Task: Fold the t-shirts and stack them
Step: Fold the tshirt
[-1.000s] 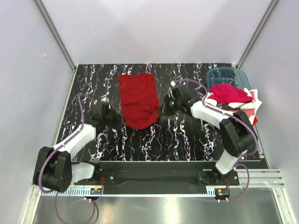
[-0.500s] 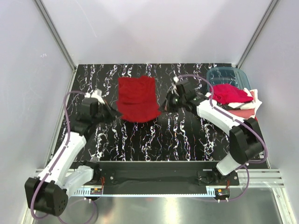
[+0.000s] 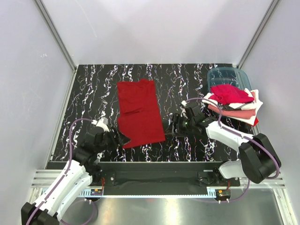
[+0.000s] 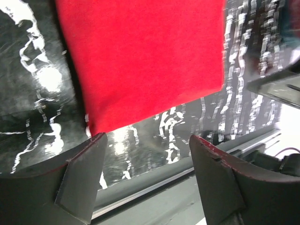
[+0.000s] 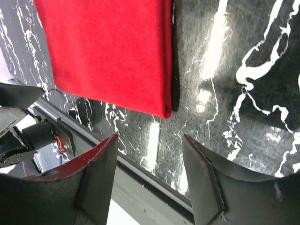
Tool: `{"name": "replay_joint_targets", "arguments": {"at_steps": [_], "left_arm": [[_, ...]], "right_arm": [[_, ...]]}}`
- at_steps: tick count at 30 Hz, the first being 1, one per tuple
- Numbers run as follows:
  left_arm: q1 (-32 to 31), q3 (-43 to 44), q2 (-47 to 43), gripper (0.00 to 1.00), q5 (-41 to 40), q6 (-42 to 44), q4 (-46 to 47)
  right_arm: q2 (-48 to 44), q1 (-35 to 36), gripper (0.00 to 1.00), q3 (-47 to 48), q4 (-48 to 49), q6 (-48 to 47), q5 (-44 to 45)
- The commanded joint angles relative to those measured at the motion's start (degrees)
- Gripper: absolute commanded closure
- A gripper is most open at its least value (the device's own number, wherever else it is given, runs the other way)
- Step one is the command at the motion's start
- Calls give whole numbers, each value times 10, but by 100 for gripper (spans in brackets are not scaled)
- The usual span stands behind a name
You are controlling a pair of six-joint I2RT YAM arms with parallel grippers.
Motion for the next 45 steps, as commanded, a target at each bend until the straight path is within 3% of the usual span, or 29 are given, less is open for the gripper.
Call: {"name": "replay_joint_targets", "arguments": {"at_steps": [1,15,19,20,24,32,36,40,45], "left_arm": [[-11,-21,-11,23,-25,-27,19],[-16,-51,18,28,-57,-36,24],[-28,-54,28,30,-65,-45,30],[-31,-54,34,30,-70,-47,31],[-37,-52,43,31,-80,-54,32],[-42,-71,89,35,-97,-68,97],[-42,-78,134,52,-106,-68,137],[-42,-86,157,97,-105,-65,170],[-42,-91,130,100,-88,-59,173]], "right_arm": [[6,7,36,-12,41,-8,-4],[159,58,43,12,117,11,8],[170,58,59,21,117,11,11],[170,58,70,25,117,12,12],[171,58,88,29,141,12,13],[172,58,94,19,163,19,-4],[166,58,96,14,168,19,-5],[157,58,98,11,168,19,-7],[127,59,100,4,164,12,-21]]}}
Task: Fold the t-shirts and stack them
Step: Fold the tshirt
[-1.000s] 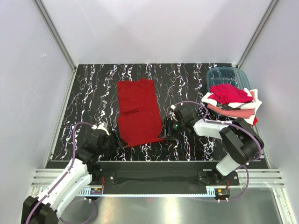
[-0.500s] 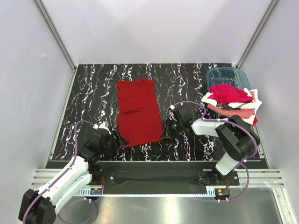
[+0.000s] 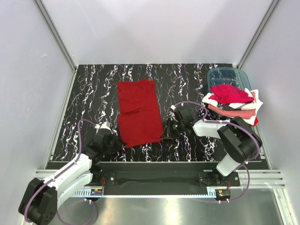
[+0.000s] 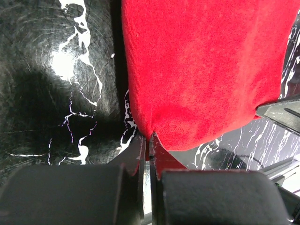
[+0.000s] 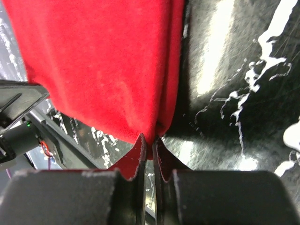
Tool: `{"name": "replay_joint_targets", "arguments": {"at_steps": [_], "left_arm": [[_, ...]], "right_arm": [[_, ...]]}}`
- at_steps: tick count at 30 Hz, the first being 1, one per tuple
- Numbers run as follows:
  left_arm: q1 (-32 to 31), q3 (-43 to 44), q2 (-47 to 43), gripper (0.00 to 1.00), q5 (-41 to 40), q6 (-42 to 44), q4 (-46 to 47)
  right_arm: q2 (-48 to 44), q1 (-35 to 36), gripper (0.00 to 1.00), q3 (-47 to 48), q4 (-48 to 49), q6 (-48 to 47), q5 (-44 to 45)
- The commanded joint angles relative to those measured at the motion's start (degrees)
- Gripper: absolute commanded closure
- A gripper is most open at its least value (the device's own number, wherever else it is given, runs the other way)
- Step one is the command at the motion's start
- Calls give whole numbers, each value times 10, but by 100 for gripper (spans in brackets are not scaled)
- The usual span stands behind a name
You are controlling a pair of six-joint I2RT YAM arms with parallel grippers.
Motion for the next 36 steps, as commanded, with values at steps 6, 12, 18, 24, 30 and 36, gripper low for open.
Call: {"name": "replay_joint_targets", "arguments": {"at_steps": [6,12,18,24,30,36], "left_arm": [[-12,-12,-84,100,51,8,-42],[-41,33,-180,100,66,-10,-130],[-45,111,-184,100,87,-9,-170],[-44,228,-102,100,111,6,-165],[-42,321,11,100,112,12,-147],[14,388,106,100,146,21,-123]], "right_arm": [[-159,10,100,-74,7,-3,14],[-285,9,100,-106,-67,-18,45],[-395,9,100,-82,-160,-23,71],[-407,9,100,14,-237,-46,116],[-328,-5,100,129,-274,-78,181],[-237,-68,100,201,-248,-83,137]]}}
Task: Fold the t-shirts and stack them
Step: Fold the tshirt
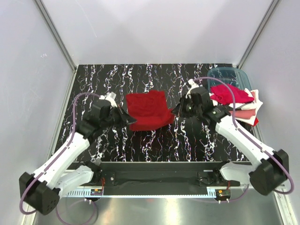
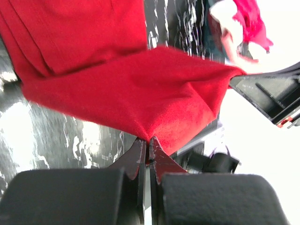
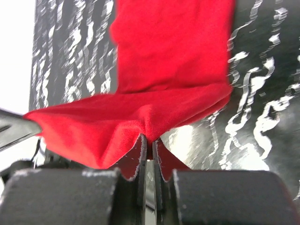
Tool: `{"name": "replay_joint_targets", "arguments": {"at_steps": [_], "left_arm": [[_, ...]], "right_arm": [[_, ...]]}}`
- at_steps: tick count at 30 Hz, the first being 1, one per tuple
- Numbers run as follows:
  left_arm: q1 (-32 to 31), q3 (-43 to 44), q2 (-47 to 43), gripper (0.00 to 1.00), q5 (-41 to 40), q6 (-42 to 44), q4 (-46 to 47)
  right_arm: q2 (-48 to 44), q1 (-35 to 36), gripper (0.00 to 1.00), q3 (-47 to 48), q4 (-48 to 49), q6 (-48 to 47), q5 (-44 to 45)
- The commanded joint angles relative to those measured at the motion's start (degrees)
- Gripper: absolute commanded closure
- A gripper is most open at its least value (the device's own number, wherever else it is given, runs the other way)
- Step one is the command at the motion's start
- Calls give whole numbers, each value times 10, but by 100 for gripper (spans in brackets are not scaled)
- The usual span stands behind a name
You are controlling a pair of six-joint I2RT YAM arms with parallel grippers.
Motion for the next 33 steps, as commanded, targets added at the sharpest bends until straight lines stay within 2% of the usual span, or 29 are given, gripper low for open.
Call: {"name": "replay_joint_targets", "arguments": {"at_steps": [1,5,10,17,20,23,24,25,26,27,28,29,30,31,32,33], "left_arm": [[42,38,40,100,44,12,43],[104,52,76,100,81,16,64],[145,65,122,100,112,17,88],[187,122,255,100,139,2,120],[217,174,303,100,133,-4,116],[250,251,386,99,113,-17,112],[258,273,434,99,107,-24,111],[265,290,456,93,98,-31,118],[274,317,479,76,97,-39,134],[276,340,507,47,90,-35,144],[279,374,566,12,59,-26,80],[280,454,601,9,46,2,35],[280,477,623,9,41,14,-10],[281,489,636,10,40,20,-17],[281,485,628,10,39,24,-10],[281,443,613,9,33,24,28]], "right_arm": [[50,-37,100,54,12,-14,-15],[103,-51,100,101,21,-16,-30],[181,-68,100,179,23,-23,-36],[298,-97,100,299,25,-34,-72],[372,-108,98,375,41,-35,-101],[490,-117,94,514,31,-28,-132],[559,-123,92,596,31,-21,-151],[597,-125,58,644,26,-18,-168],[635,-126,34,701,0,-17,-171],[712,-127,13,820,-39,-23,-158],[746,-128,1,876,-121,-28,-148],[771,-127,0,924,-157,-34,-137],[795,-128,0,970,-182,-49,-132],[791,-127,2,967,-204,-57,-126],[778,-127,5,948,-200,-66,-115],[732,-127,6,860,-182,-83,-110]]}}
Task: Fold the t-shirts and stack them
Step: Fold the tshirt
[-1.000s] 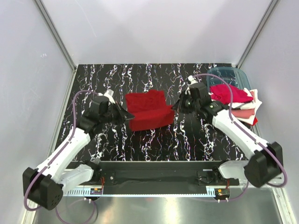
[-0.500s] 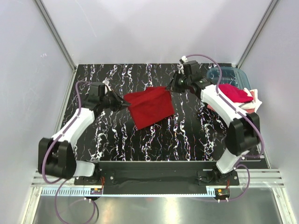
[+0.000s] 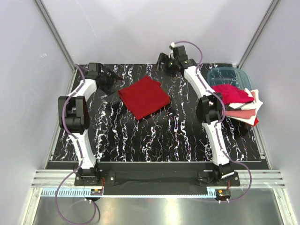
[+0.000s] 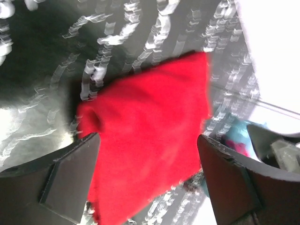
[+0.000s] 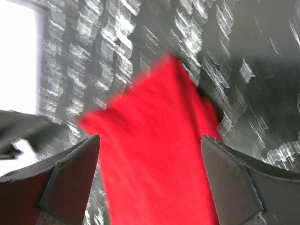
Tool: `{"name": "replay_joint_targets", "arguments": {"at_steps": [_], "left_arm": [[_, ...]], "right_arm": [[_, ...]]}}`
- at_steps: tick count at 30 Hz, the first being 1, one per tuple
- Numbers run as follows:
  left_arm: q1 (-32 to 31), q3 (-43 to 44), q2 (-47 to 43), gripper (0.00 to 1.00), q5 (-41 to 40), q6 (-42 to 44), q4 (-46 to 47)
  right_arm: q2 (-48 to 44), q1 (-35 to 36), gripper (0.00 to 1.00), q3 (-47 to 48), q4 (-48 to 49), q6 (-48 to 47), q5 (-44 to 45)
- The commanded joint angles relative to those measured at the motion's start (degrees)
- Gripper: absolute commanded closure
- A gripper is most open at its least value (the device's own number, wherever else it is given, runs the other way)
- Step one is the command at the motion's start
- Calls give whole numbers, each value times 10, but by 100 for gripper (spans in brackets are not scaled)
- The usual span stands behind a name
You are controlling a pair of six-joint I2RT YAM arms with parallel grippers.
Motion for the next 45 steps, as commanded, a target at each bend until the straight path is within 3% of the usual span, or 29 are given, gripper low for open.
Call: {"name": "replay_joint_targets", "arguments": {"at_steps": [1,3,9,12,19,22,25,26,28,33,35,36,40,45], "left_arm": [[-5,-34,-43,9,-33,23,-9],[-4,-66,-84,9,-47,22,-7],[-4,-86,-127,10,-23,35,-25],[-4,-143,-151,11,-23,29,12],[-4,-248,-153,16,4,-6,100],[-5,-309,-181,16,3,-23,160],[-5,-344,-215,16,2,-17,181],[-5,-349,-225,16,1,-10,180],[-8,-365,-235,16,-1,-4,182],[-21,-389,-259,16,3,3,198],[-33,-382,-261,16,-3,9,207],[-36,-375,-259,16,-5,12,202],[-59,-329,-234,18,-33,45,157],[-59,-324,-217,26,-26,61,159]], "right_arm": [[-92,0,7,-97,-7,-43,19],[-168,0,11,-250,83,-48,43],[-226,0,20,-400,126,-70,76],[-221,0,24,-414,131,-73,102],[-190,5,39,-407,100,-55,73],[-202,17,50,-436,91,-61,73],[-234,35,69,-507,114,-31,41],[-243,43,82,-542,116,-23,40],[-278,55,91,-579,118,-7,53],[-406,88,91,-722,170,37,57],[-435,89,50,-749,180,46,57],[-453,88,42,-763,184,49,65],[-454,78,41,-756,194,51,95],[-392,66,42,-670,167,48,130]]}}
